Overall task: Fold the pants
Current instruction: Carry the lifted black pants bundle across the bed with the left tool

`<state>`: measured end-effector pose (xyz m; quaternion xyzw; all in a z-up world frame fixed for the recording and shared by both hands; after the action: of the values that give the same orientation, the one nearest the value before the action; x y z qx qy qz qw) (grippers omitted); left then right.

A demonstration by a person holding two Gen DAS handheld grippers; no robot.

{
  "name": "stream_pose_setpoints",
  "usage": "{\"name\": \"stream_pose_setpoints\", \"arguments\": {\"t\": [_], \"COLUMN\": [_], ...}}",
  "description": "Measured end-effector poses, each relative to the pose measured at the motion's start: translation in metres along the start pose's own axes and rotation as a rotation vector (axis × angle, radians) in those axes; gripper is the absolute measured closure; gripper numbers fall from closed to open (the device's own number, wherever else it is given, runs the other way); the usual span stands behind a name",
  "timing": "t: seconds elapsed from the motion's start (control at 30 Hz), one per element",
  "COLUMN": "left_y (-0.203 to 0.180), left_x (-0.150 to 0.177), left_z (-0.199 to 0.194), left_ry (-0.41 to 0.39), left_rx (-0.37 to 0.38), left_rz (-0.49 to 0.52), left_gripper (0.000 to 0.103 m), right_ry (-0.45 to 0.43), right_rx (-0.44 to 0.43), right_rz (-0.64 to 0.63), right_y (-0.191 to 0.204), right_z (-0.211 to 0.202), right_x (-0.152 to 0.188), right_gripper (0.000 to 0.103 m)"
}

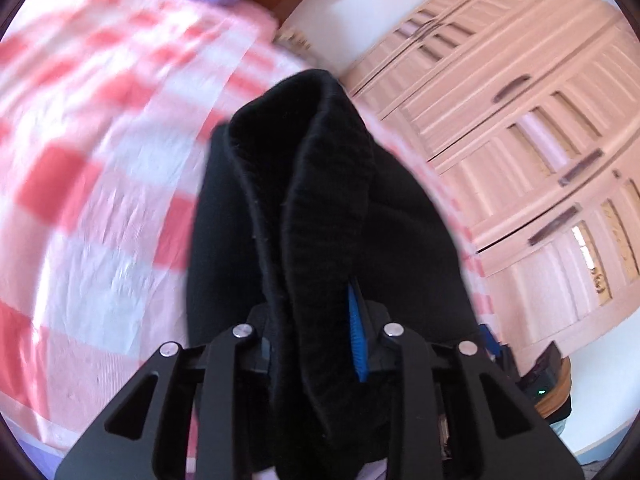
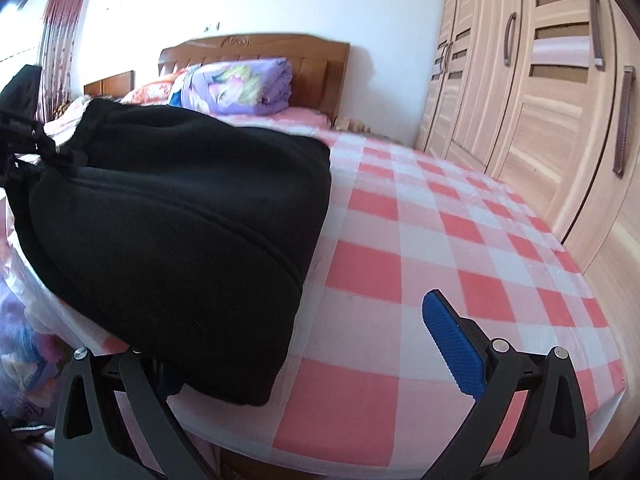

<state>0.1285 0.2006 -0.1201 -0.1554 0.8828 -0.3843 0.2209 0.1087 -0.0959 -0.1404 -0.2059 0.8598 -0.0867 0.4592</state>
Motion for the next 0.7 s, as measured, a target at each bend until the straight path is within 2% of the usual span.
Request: {"name": "stream_pose_setpoints", "arguments": {"t": [0.07,0.1,0.13,0.17,0.2,0.23,0.27,0.3,0.33,0.37,0.43,0.47,0.53,0.6,0.67,0.7], "left_y": [0.005,0.006,0.007,0.007,0.007,0.007,0.011,0.014,0.009,0.002,-0.019,-0.029,-0.044,-0.041,-0.032,-0.027], "left_x": [0.0,-0.001,-0.001,0.0,0.0,-0.001,-0.004,-0.008,-0.007,-0.003,0.008,0.012,0.017,0.017,0.021,0.022], "left_z": [-0.005,-0.01,-0.015,-0.019,-0.028,-0.037,-0.051,-0.073,-0.09,-0.099,-0.104,-0.101,-0.086,-0.064,-0.036,-0.024], "left_ry": [-0.013,-0.029,-0.052,-0.076,-0.112,-0.151,-0.227,-0.346,-0.408,-0.412,-0.332,-0.305,-0.248,-0.207,-0.128,-0.096], "left_rx": [0.097,0.1,0.075,0.047,0.012,-0.026,-0.102,-0.172,-0.17,-0.133,-0.008,0.008,-0.013,-0.096,-0.13,-0.133], "left_rz": [-0.053,-0.061,-0.049,-0.036,-0.021,-0.016,-0.015,-0.013,-0.002,0.009,0.037,0.06,0.123,0.134,0.129,0.12], "left_gripper": [0.069,0.063,0.055,0.051,0.042,0.02,0.009,0.004,0.004,0.004,0.005,0.008,0.015,0.018,0.023,0.035], "right_ry": [-0.003,0.003,0.006,0.005,0.003,0.0,-0.005,-0.01,-0.016,-0.024,-0.04,-0.053,-0.067,-0.074,-0.087,-0.097], "right_rx": [-0.018,-0.026,-0.034,-0.04,-0.045,-0.054,-0.066,-0.073,-0.082,-0.098,-0.11,-0.109,-0.1,-0.099,-0.104,-0.102], "right_rz": [0.013,0.012,0.006,-0.006,-0.017,-0.026,-0.029,-0.022,-0.007,0.02,0.045,0.048,0.043,0.036,0.03,0.027], "right_y": [0.0,-0.001,0.0,0.0,0.0,0.001,0.0,-0.001,-0.003,-0.006,-0.01,-0.011,-0.011,-0.01,-0.009,-0.01], "right_z": [0.001,0.002,0.0,-0.002,-0.006,-0.01,-0.016,-0.02,-0.024,-0.03,-0.035,-0.037,-0.04,-0.04,-0.042,-0.045], "right_x": [0.002,0.002,0.002,0.002,0.003,0.005,0.009,0.013,0.017,0.021,0.023,0.022,0.019,0.017,0.016,0.016], "right_gripper": [0.004,0.004,0.004,0.004,0.004,0.004,0.004,0.004,0.004,0.004,0.004,0.004,0.004,0.004,0.004,0.004]}}
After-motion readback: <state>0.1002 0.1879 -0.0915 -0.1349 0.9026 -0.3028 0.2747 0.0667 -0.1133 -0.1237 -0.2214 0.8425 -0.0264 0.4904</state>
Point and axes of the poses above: each gripper's, at about its wrist camera, not at the fingertips, and z roughly the way its jaws point, y to its left, x to its underside, the point moved 9 cm from there along z, roughly the way its jaws point, and after that the axes turned 15 degrees about -z, right-handed, at the moved point
